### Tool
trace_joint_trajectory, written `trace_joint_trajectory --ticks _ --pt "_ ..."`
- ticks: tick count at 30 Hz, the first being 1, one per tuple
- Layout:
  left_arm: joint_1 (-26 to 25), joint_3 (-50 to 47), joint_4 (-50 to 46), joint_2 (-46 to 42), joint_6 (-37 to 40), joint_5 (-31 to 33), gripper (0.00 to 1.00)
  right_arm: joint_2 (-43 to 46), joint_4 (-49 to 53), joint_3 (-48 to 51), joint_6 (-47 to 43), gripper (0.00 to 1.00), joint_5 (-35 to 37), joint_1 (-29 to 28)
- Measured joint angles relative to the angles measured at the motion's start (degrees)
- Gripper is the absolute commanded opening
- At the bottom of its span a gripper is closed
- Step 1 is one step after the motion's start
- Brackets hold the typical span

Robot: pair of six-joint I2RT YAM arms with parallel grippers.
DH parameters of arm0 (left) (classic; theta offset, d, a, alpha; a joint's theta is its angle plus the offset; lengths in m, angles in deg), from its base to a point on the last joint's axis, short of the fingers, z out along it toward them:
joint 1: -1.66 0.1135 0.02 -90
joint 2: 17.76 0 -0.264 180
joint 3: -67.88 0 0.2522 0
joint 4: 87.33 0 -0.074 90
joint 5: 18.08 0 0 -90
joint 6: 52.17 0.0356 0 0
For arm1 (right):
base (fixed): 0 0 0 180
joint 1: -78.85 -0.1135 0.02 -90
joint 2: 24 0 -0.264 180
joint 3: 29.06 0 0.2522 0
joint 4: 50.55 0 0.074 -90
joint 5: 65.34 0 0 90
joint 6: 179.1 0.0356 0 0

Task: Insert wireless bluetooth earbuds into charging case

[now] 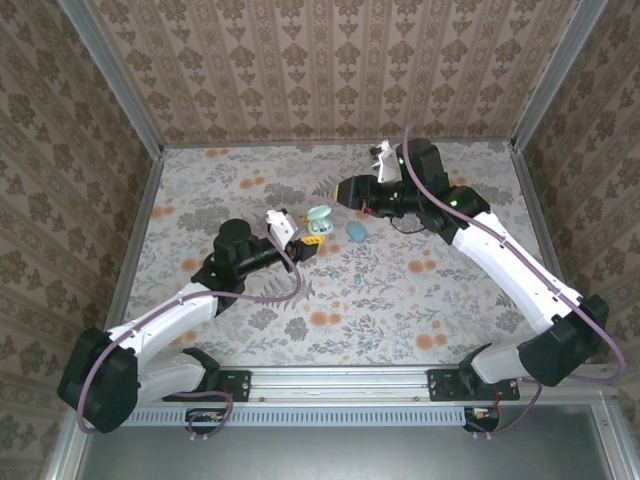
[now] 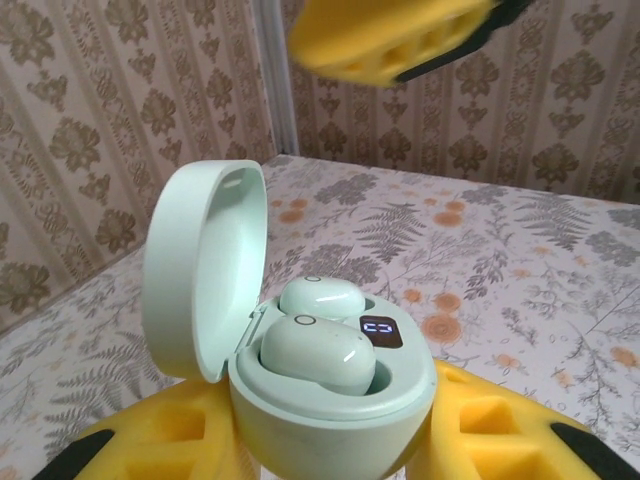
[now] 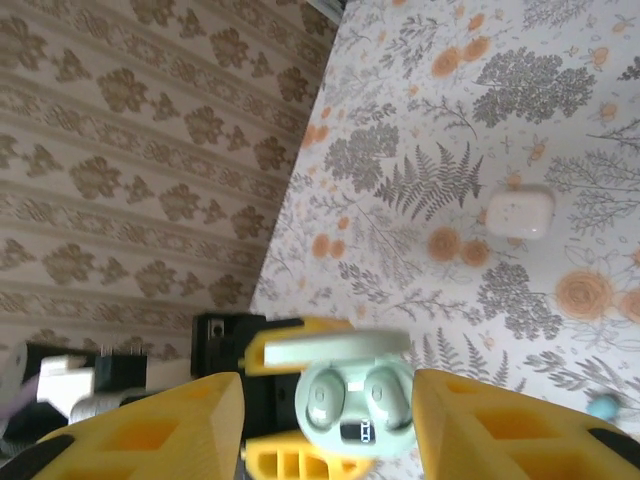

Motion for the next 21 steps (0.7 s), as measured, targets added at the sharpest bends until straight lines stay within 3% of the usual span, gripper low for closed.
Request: trace_joint_trajectory --ticks 9,21 --pt "-1.38 1.64 -0.26 1.03 -0.02 -1.64 0.27 -8.44 -1.7 -0.57 3.89 0.55 -6.25 0.98" --pt "-1.42 1.77 0.94 1.22 -0.07 -1.11 0.28 -9.03 -1.66 -0.76 4.22 0.58 -10.25 1.07"
